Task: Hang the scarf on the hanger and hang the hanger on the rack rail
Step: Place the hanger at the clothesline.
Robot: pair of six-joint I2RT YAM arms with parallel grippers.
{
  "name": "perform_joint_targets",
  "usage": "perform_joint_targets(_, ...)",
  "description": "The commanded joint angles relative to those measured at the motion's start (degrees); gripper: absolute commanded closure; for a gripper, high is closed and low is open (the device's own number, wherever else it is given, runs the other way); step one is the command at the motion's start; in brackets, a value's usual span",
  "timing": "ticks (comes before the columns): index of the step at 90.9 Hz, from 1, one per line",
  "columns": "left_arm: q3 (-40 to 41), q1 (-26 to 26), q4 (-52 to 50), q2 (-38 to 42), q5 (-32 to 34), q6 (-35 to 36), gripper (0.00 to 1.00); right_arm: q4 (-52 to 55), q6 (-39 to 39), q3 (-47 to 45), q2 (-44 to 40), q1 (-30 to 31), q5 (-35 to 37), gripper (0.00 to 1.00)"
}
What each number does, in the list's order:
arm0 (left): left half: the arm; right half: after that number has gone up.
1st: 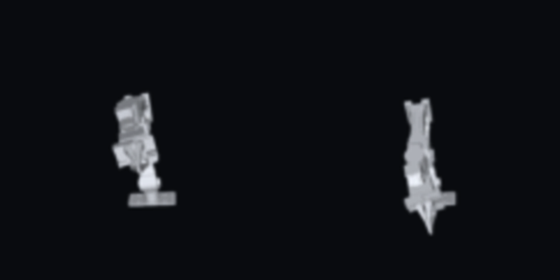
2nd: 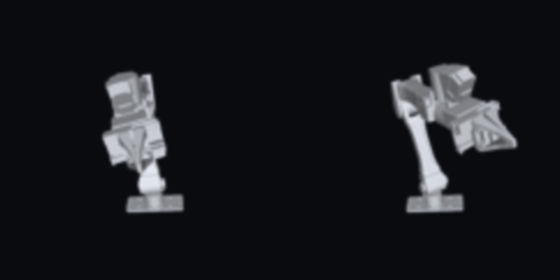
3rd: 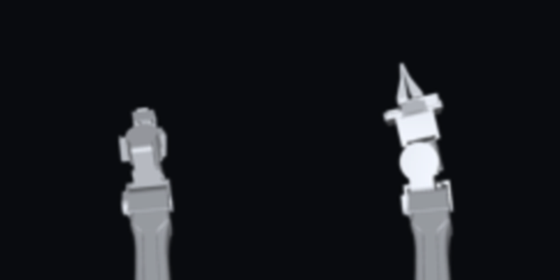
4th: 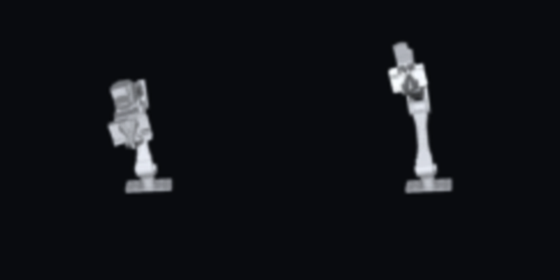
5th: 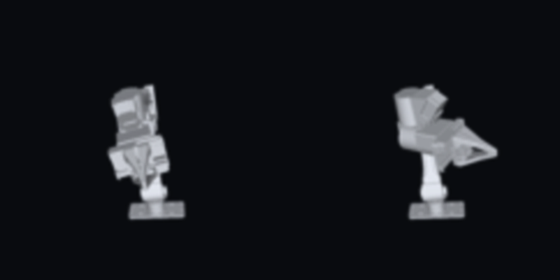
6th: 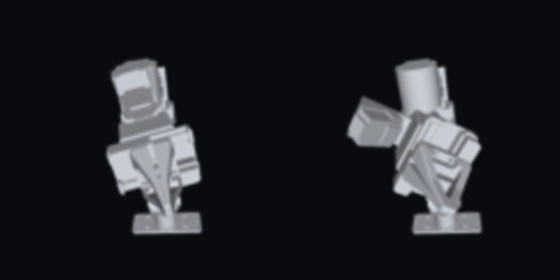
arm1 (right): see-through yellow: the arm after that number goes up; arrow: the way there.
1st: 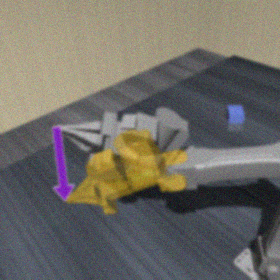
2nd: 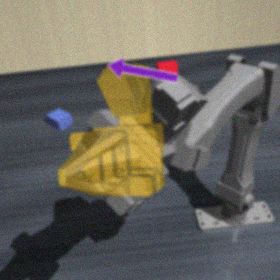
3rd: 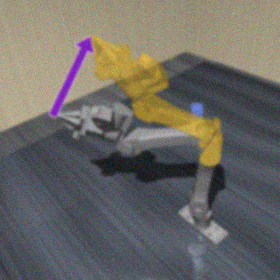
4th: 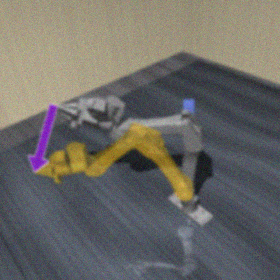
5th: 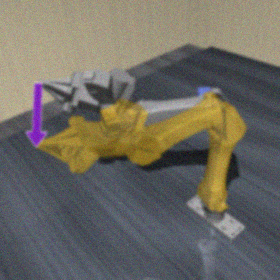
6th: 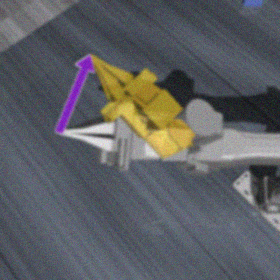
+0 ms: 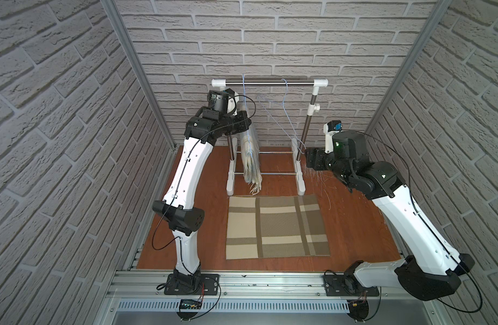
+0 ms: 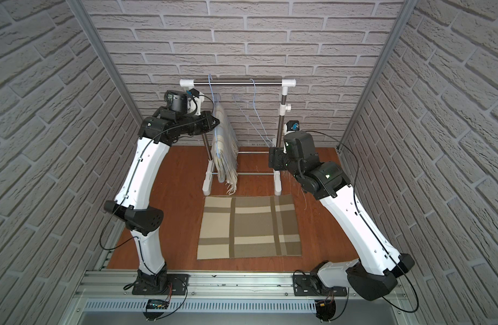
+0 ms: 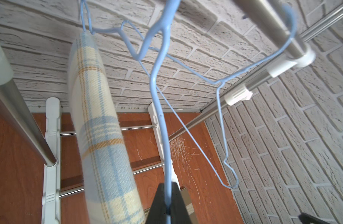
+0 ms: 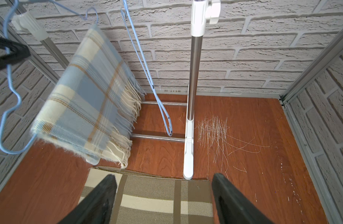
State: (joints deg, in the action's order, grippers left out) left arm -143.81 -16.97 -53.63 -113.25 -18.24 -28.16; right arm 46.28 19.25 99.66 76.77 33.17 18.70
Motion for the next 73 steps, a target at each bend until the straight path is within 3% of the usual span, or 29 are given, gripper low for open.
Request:
perform_joint_targets(1, -1.99, 1.82, 4.77, -0.53, -2.58, 0.94, 1.0, -4.56, 0.4, -0.53, 1.18, -2.53, -4.06, 0.18)
perform_joint_targets(23, -1.87, 2.82, 3.96, -2.0, -3.25, 0.93, 1.0, -5.81, -1.58, 4.23, 7.99, -5.61, -9.24, 0.18)
perform_joint_targets(35, -0.19, 2.82, 3.63, -0.02, -2.61, 1.9, 0.51, -5.27, -3.83, 13.21, 16.33, -7.15, -10.15, 0.16)
perform_joint_targets(43, 1.84, 2.83, 4.38, 2.17, -2.17, 2.16, 0.39, -5.22, -5.66, 19.31, 21.45, -8.19, -10.42, 0.16)
perform_joint_targets(53, 5.38, 2.77, 5.97, 6.14, -1.71, 2.03, 0.34, -4.11, -8.18, 27.8, 28.04, -9.76, -11.77, 0.16)
perform_joint_targets(73, 17.12, 1.88, 13.47, 15.68, -1.32, -0.48, 0.33, 0.08, -9.58, 40.87, 40.51, -12.54, -20.97, 0.17)
